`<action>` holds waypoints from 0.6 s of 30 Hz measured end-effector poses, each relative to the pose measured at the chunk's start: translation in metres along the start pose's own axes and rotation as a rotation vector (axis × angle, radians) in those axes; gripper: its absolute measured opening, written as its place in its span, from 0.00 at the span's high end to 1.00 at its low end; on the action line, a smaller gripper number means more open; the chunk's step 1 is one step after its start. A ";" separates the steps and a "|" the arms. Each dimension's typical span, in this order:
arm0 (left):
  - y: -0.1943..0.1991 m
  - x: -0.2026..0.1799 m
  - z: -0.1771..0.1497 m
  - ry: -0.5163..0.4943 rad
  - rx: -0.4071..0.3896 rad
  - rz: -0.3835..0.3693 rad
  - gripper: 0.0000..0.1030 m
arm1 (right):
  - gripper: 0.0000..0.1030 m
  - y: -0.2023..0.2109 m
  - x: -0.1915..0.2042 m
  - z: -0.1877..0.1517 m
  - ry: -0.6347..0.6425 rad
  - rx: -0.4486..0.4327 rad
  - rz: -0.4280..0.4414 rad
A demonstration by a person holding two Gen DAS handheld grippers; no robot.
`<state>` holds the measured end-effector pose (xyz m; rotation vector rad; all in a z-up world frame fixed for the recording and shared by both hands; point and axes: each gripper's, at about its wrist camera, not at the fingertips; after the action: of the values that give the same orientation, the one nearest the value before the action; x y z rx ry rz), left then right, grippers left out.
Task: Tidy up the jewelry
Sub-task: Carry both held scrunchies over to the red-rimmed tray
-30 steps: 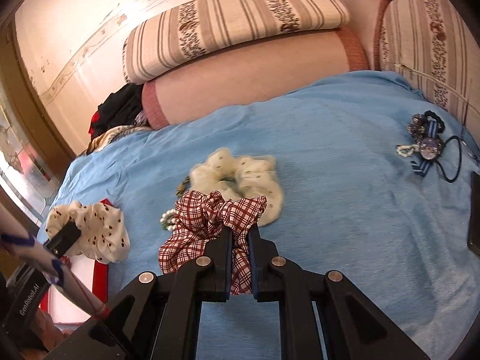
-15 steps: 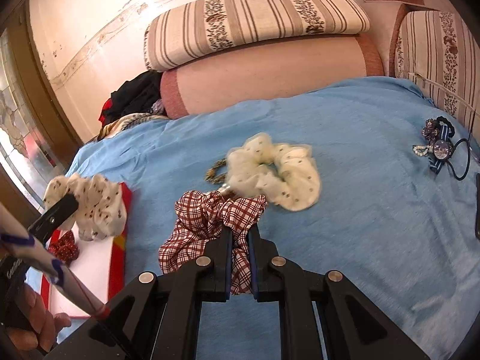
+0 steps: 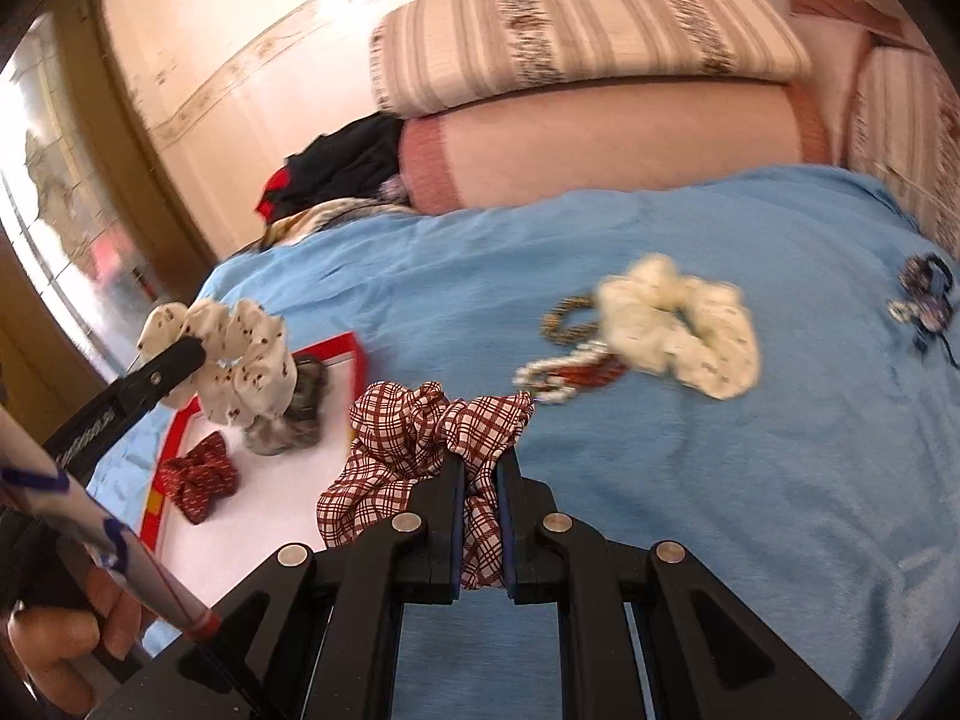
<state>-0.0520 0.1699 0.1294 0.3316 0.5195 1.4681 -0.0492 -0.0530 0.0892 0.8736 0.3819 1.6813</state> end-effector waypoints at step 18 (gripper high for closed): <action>-0.015 0.167 0.005 0.214 0.089 0.304 0.87 | 0.90 -0.066 0.127 -0.015 0.204 0.120 0.146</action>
<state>-0.0329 0.3345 0.1038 0.3358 0.7318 1.7904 -0.0238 0.0889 0.0803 0.8359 0.5742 1.9060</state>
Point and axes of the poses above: each gripper's, at about its wrist camera, not at the fingertips, and y roughly against the way its jaws point, x to its left, z to its top, and after that the axes turned 4 degrees about -y, right-handed
